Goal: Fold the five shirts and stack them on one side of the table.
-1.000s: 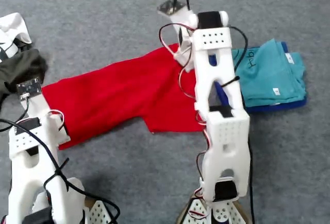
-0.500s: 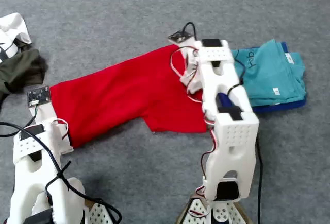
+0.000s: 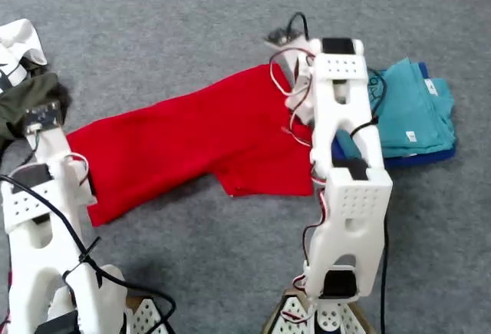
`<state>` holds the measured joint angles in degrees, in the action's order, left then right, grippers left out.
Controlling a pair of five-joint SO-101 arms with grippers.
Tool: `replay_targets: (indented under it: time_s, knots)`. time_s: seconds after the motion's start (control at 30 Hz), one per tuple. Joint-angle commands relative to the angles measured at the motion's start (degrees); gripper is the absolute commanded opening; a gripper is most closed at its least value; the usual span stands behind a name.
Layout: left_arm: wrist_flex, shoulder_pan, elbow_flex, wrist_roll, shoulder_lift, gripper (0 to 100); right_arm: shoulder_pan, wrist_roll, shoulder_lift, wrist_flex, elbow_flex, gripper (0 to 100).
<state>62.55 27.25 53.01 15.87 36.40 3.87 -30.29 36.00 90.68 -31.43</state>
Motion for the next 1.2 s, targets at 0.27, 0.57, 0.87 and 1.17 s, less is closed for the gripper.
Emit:
replay_targets:
  time_s: [0.27, 0.57, 0.87, 1.17]
  knots:
    - [4.4, -0.2, -16.4, 0.3, 0.2, 2, 3.4, -0.4, -16.4, 11.8, -7.7, 0.3]
    - [0.4, 0.0, -17.2, 0.3, -5.8, 2, 4.6, -0.5, -33.6, 11.5, 13.8, 0.3]
    - [0.2, 0.0, -17.4, 0.3, -5.8, 2, 4.8, -0.5, -45.4, 11.3, 22.9, 0.3]
    - [-0.1, -0.1, -16.2, -0.1, -6.2, 2, 5.0, -0.5, -45.5, 8.9, 23.1, 0.4]
